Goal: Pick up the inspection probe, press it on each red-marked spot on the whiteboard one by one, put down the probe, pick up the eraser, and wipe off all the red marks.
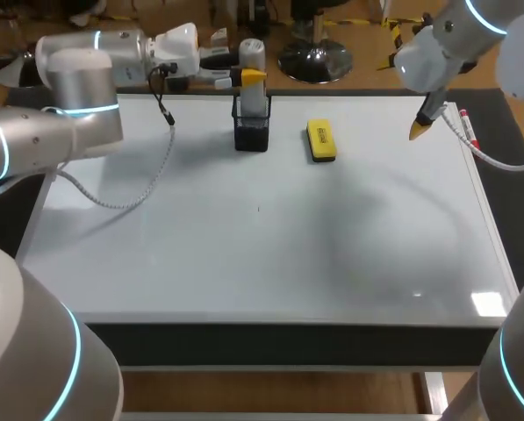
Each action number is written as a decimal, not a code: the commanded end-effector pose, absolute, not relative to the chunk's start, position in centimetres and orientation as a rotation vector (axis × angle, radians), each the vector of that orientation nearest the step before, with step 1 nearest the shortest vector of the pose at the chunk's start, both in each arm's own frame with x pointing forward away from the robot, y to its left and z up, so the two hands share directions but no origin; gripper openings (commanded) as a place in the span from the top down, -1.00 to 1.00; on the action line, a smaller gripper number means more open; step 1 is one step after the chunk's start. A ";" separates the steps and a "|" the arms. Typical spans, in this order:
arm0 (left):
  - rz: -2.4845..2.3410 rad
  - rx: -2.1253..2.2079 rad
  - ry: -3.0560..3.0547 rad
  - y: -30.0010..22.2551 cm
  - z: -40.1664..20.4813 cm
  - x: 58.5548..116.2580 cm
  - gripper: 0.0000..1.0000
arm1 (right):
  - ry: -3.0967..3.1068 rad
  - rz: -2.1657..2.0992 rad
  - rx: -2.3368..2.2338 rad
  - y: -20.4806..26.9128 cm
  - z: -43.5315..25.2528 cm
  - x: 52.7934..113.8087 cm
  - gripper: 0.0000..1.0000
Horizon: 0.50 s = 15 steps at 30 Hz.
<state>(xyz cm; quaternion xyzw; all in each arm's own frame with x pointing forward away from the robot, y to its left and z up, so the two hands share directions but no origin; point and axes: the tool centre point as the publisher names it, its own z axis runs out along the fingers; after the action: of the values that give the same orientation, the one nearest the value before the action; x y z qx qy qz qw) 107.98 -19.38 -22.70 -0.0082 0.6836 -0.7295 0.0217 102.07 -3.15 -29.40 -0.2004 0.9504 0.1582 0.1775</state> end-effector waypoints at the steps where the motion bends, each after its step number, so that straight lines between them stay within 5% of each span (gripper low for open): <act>1: -2.275 -0.021 2.114 -19.6 -23.4 108.5 1.00 | 2.692 0.443 -0.569 -3.2 -29.4 102.1 -1.00; 15: -2.286 -0.005 2.124 -19.4 -25.2 109.4 1.00 | 2.692 0.443 -0.569 -3.2 -29.4 102.1 -1.00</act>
<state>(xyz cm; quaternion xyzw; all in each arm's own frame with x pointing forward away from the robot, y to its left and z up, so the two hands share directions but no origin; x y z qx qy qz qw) 108.74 -19.39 -24.76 -0.0071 0.6839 -0.7293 0.0156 102.07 -3.16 -29.40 -0.2004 0.9504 0.1582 0.1775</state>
